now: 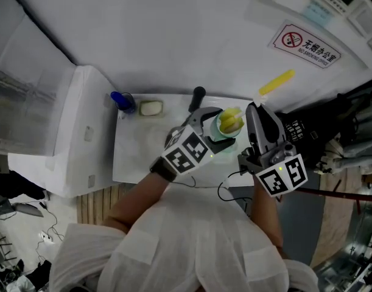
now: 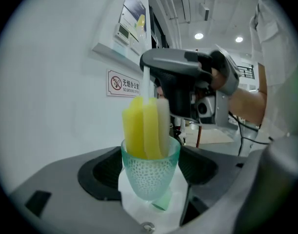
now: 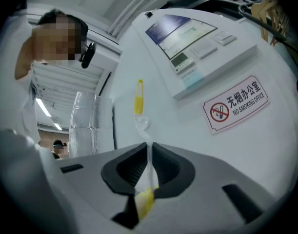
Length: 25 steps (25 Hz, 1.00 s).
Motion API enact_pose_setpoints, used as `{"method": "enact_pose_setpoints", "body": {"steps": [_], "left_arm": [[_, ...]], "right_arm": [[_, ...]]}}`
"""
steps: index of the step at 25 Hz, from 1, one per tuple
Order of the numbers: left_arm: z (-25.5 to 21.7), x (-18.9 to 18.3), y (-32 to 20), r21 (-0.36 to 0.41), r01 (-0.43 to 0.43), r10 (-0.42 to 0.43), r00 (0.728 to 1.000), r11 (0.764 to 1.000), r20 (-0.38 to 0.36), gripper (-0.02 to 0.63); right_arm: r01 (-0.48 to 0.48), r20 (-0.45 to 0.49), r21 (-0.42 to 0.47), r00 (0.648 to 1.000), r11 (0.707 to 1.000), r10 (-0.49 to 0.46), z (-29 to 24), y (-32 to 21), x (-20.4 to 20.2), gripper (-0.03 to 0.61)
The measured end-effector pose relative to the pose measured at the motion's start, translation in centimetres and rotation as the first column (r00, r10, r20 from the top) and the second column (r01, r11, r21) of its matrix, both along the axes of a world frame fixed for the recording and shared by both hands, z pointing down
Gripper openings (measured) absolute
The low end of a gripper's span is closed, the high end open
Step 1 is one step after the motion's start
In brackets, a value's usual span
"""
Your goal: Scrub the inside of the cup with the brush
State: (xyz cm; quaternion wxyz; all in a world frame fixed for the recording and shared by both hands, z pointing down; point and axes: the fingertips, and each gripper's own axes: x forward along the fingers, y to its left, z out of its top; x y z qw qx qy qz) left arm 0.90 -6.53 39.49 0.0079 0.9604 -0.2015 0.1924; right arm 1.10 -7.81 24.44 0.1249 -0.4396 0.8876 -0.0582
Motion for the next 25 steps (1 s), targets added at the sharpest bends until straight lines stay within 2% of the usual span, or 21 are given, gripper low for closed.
{"method": "enact_pose_setpoints", "body": {"steps": [4, 10, 15, 25], "left_arm": [[-0.1, 0.4, 0.0, -0.004, -0.003, 0.003, 1.000, 1.000, -0.010, 0.348], [-1.7, 0.6, -0.5, -0.003, 0.010, -0.010, 0.996, 1.000, -0.088, 0.348], [-1.1, 1.1, -0.5, -0.009, 0.006, -0.007, 0.997, 1.000, -0.074, 0.348], [0.4, 2.7, -1.1, -0.017, 0.017, -0.018, 0.996, 1.000, -0.089, 0.348]], "right_arm": [[0.005, -0.051, 0.045, 0.999, 0.999, -0.003, -0.7, -0.1, 0.1, 0.034], [-0.004, -0.072, -0.054, 0.997, 0.999, 0.000, 3.5, -0.2, 0.0, 0.032], [0.006, -0.062, -0.087, 0.998, 0.996, -0.011, 4.6, -0.3, -0.2, 0.032], [-0.029, 0.035, 0.048, 0.999, 0.998, 0.027, -2.4, -0.3, 3.2, 0.032]]}}
